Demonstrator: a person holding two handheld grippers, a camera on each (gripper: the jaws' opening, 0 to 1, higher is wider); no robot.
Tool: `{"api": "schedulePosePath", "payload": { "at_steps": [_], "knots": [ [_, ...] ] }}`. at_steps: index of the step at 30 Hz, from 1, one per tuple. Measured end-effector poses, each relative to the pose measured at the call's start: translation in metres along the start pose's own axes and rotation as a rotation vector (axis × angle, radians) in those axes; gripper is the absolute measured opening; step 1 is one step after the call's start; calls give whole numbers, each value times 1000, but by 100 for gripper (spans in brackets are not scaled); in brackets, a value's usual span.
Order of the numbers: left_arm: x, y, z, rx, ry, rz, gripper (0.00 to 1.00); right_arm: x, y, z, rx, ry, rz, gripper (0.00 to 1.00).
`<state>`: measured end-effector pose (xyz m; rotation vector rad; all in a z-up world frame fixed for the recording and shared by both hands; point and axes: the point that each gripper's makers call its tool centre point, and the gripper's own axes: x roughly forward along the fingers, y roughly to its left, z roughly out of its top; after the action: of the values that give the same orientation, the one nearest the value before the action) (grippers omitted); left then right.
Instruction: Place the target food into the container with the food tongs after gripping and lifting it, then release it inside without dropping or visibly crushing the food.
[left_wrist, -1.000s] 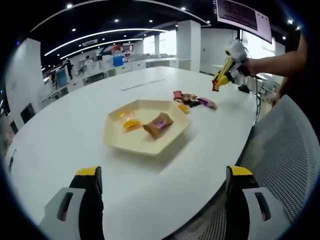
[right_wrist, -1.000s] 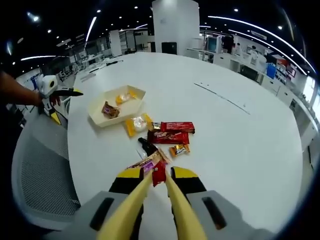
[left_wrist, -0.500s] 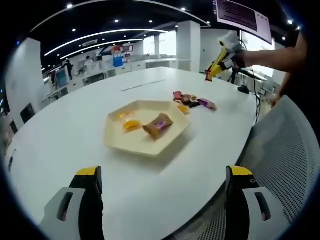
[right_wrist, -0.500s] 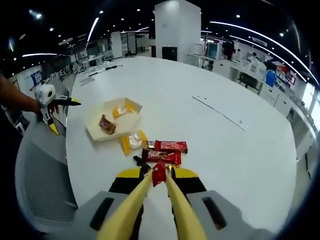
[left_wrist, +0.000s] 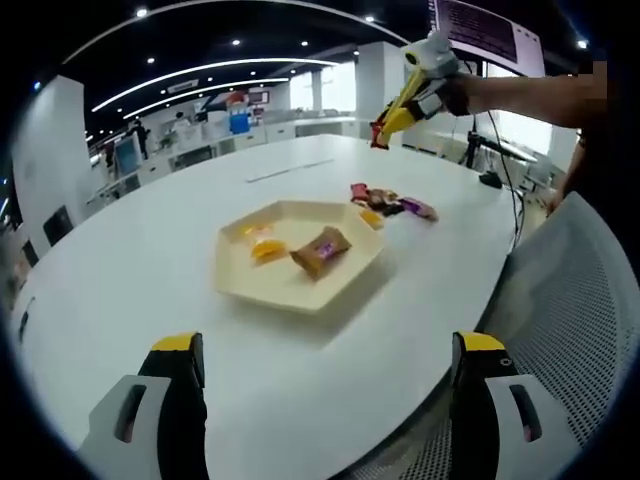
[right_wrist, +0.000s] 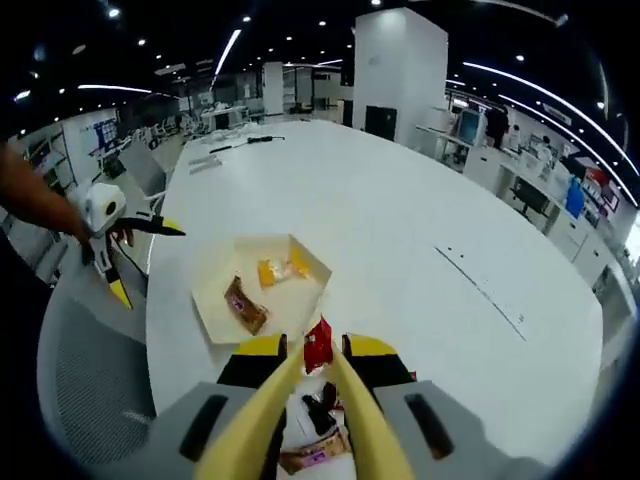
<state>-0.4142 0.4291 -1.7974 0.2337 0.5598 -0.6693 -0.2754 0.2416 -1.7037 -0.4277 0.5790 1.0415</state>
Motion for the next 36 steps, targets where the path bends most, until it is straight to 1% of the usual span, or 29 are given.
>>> {"api": "schedulePosePath", "payload": {
  "at_steps": [1, 2, 4, 6, 8, 11, 13, 16, 18, 28, 32, 36],
  "knots": [
    [0, 0, 0, 0, 2, 2, 99, 6, 4, 7, -6, -6, 11, 21],
    [0, 0, 0, 0, 2, 3, 99, 16, 12, 17, -12, -19, 35, 21],
    [0, 1, -1, -1, 3, 6, 99, 32, 21, 31, -15, -26, 48, 21],
    [0, 2, -2, -2, 9, 9, 99, 49, 30, 41, -43, -23, 60, 22],
    [1, 1, -3, 8, 17, 8, 99, 60, 34, 50, -65, -32, 58, 24],
    [0, 5, -2, 33, 14, 27, 99, 67, 45, 57, -70, -33, 86, 24],
    [-1, 5, 0, 15, 0, 31, 99, 67, 49, 58, -87, -29, 94, 24],
    [-1, 6, -1, 17, 1, 30, 99, 64, 47, 58, -90, -30, 96, 24],
    [-1, 6, 0, 14, -1, 26, 99, 60, 42, 57, -76, -36, 94, 24],
    [-1, 3, 1, 10, -5, 12, 99, 40, 28, 49, -63, -34, 59, 25],
    [0, 2, 0, 11, -4, 8, 99, 26, 19, 45, -53, -43, 38, 25],
    [0, 2, 0, 13, -3, 5, 99, 8, 12, 34, -45, -49, 15, 26]
  ]
}}
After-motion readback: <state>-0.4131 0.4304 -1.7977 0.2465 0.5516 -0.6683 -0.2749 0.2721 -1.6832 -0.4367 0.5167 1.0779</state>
